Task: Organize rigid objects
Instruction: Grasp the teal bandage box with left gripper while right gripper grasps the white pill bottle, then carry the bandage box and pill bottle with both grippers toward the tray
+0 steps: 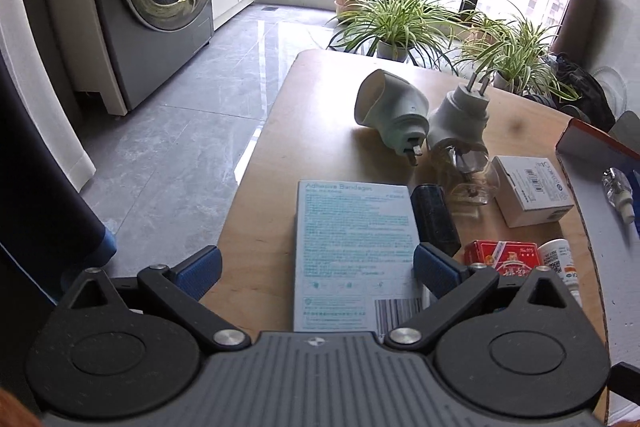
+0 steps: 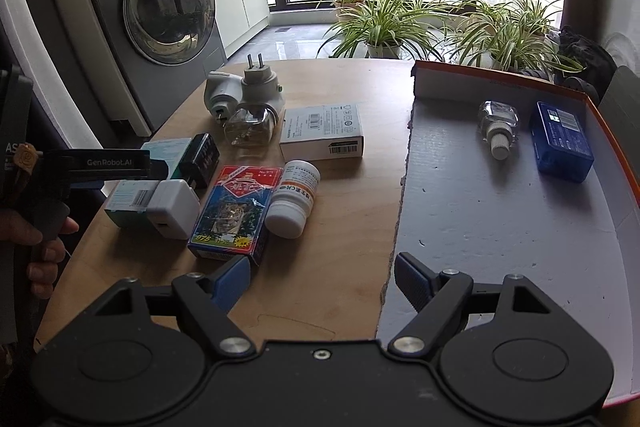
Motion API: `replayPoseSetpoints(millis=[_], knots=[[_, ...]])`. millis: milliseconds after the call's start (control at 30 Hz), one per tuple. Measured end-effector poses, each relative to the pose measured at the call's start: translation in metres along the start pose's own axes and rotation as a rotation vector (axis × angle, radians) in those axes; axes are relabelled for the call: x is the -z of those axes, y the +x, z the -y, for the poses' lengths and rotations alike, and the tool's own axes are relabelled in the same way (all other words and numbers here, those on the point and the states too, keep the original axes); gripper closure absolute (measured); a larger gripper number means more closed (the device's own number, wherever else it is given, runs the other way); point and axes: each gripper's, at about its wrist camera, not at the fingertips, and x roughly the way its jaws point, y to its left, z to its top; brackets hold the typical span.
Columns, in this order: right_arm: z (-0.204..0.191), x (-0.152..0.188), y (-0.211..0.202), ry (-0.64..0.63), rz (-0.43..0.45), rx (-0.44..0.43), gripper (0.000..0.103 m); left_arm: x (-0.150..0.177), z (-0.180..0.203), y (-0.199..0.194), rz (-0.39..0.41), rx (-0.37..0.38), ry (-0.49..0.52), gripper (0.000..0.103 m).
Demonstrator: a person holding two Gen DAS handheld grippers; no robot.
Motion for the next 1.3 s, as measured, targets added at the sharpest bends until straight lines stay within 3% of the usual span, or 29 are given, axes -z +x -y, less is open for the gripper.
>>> replayPoseSetpoints(millis=[167, 267, 367, 400, 600, 800, 1000, 1033, 1200, 1267, 1300], knots=[[0.004, 0.000, 0.008, 0.013, -0.014, -0.002, 0.009, 0.008, 0.008, 0.009, -0.018, 0.017, 0.047, 0.000], [0.005, 0.001, 0.011, 0.012, -0.012, -0.003, 0.009, 0.010, -0.001, 0.016, -0.029, -0.006, 0.015, 0.001], [0.007, 0.000, 0.014, 0.028, -0.010, -0.006, 0.009, 0.011, 0.001, 0.011, 0.009, -0.036, 0.064, 0.020], [0.007, -0.001, 0.015, 0.035, -0.009, -0.007, 0.009, 0.011, 0.001, 0.009, 0.020, -0.025, 0.074, 0.031], [0.001, -0.009, 0.023, 0.024, 0.007, -0.005, 0.009, 0.019, -0.003, -0.002, 0.028, 0.013, 0.086, 0.032], [0.001, -0.022, 0.037, 0.046, 0.034, -0.009, 0.009, 0.026, -0.023, -0.021, 0.045, -0.005, 0.003, 0.032], [-0.003, -0.037, 0.065, 0.057, 0.013, -0.019, 0.013, 0.031, -0.022, -0.043, 0.079, -0.003, 0.003, 0.032], [-0.003, -0.038, 0.070, 0.059, 0.003, -0.012, 0.020, 0.032, -0.022, -0.044, 0.078, 0.000, 0.002, 0.031], [-0.001, -0.043, 0.073, 0.073, 0.002, 0.004, 0.025, 0.037, -0.020, -0.048, 0.081, 0.016, -0.007, 0.031], [-0.005, -0.044, 0.073, 0.044, -0.006, 0.032, 0.049, 0.038, -0.019, -0.049, 0.079, 0.020, -0.006, 0.031], [-0.006, -0.044, 0.074, 0.031, -0.013, 0.043, 0.056, 0.039, -0.018, -0.049, 0.077, 0.023, -0.006, 0.031]])
